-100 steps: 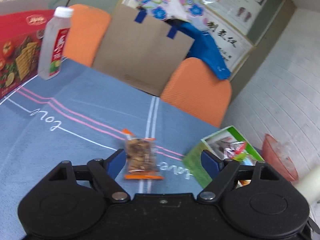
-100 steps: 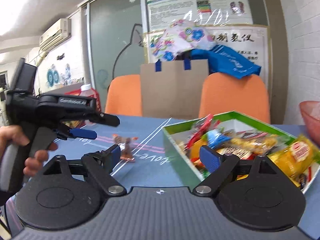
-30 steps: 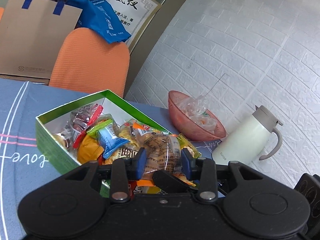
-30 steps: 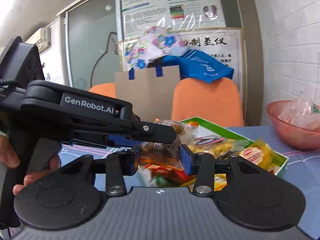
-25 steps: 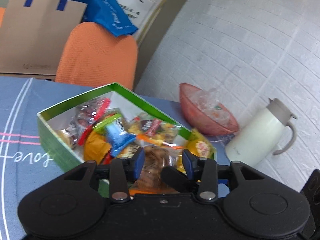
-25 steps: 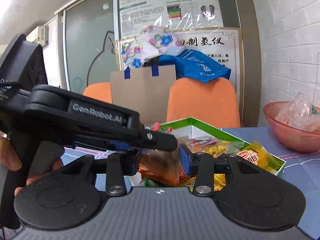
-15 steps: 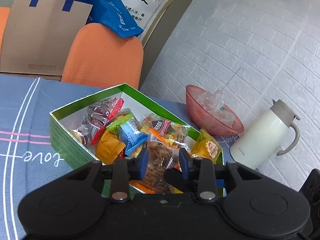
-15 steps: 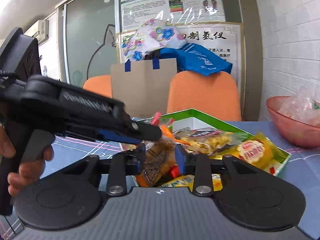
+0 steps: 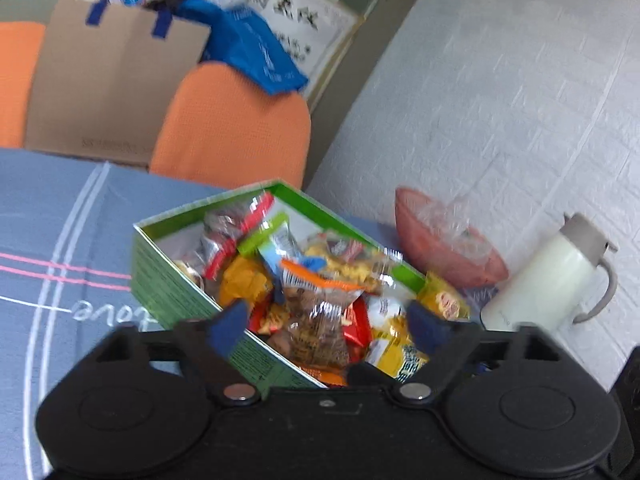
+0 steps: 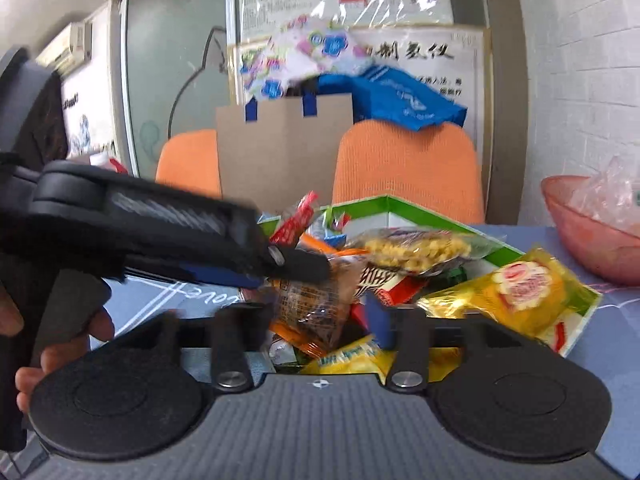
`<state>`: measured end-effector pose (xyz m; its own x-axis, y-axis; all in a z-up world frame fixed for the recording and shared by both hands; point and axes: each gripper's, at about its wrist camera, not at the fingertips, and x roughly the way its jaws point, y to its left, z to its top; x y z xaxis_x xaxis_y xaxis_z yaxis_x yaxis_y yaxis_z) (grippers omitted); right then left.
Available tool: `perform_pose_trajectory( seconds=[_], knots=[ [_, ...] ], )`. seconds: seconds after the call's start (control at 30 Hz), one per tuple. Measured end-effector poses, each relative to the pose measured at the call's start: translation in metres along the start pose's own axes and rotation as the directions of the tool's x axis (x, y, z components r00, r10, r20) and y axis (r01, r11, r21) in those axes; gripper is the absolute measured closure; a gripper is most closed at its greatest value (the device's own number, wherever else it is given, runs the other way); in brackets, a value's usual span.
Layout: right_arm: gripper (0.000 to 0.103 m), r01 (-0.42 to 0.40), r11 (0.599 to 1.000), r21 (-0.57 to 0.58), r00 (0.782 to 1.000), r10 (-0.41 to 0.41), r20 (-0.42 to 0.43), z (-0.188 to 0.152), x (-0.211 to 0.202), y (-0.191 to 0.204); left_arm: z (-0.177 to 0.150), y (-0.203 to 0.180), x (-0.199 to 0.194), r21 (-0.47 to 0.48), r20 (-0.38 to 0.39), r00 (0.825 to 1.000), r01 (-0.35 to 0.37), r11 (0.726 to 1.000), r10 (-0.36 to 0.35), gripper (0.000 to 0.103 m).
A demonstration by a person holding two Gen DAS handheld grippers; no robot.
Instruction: Organize snacks
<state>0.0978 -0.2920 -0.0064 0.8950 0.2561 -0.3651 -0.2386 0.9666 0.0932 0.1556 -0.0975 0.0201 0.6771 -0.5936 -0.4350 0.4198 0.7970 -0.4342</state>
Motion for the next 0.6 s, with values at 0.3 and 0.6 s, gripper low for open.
perform_pose_trajectory(
  seconds=[0.3, 0.6],
  knots=[
    [0.0, 0.102, 0.994, 0.03, 0.993, -0.104, 0.054, -0.005, -0.079, -0.001, -0.022, -0.018, -0.062, 0.037, 0.038, 0.997, -0.072, 0.997, 0.07, 0.0],
    [0.0, 0.217, 0.975, 0.037, 0.976, -0.217, -0.003, -0.029, -0.111, -0.001, -0.07, -0.037, -0.091, 0.105, 0.029, 0.985, -0.174, 0.979, 0.171, 0.0]
  ],
)
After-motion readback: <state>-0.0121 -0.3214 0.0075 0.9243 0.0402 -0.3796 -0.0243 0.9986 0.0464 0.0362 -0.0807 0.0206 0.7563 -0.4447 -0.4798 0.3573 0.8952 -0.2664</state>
